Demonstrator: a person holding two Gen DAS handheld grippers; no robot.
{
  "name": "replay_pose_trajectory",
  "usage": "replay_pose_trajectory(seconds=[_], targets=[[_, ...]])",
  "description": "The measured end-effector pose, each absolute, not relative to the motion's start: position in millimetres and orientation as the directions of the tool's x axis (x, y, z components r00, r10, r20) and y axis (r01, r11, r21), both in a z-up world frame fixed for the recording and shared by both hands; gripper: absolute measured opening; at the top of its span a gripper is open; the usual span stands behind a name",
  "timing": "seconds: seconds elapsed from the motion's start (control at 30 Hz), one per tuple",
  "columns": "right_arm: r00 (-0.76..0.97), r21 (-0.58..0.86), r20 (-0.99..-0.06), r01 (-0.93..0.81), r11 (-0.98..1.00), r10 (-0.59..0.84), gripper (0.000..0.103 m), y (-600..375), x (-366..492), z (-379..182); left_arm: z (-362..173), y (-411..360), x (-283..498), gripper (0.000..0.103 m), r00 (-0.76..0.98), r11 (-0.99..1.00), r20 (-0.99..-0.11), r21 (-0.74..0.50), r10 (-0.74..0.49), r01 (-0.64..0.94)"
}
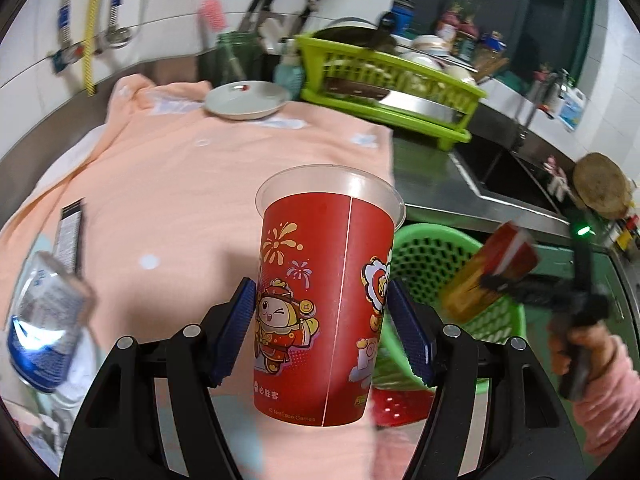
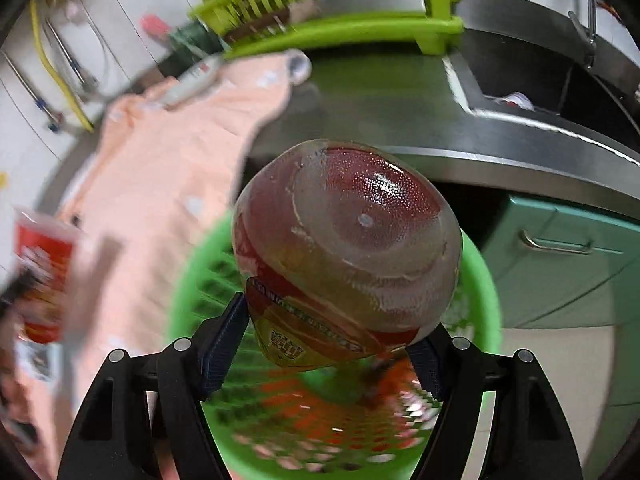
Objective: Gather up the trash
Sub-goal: 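Drop the bottle into the basket with the right gripper while the left carries the red cup over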
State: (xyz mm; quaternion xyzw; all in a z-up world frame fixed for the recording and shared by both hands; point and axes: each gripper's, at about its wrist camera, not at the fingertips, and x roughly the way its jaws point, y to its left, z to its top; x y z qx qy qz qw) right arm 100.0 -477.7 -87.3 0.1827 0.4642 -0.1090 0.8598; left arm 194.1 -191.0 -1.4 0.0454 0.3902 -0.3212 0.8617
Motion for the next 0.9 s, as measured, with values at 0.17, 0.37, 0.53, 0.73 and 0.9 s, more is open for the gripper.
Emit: replay_pose_trajectory(seconds=[0.17,0.37,0.53,0.73,0.9], targets=[[0.47,0.187,-0.883,0.368,0.911,-0.008,0.071,-489.5,101.1,-126.4,-8.5,-225.2,179.7,0.066,0.441,0.754,-0.71,-0.194,-0.549,0.627],[0.462,0.148,-0.887,0.34,0.929,-0.028,0.072,-492.3,100.3,-134.1,-23.9,-265.8,163.8,0.066,0.377,0.714,-0.729,-0.215,-0.571,0.666],[0.49,0.173,-0.871,0.351,0.92,-0.024,0.076,-503.8,92.3,-126.2,-33.3,-286.4,156.6,0.066,0.342,0.695,-0.739,-0.231,-0.58,0.68],[0.541,0.178,-0.84,0.339,0.924,-0.036,0.076,-504.5,69.9,-102.6,-50.0,-305.0,151.2,0.067,0.303,0.687,-0.762,-0.245,-0.573,0.685],[0.58,0.173,-0.813,0.333,0.927,-0.057,0.076,-507.3,58.0,-84.1,-65.0,-317.0,147.9,0.067,0.266,0.68,-0.779,-0.262,-0.568,0.685]])
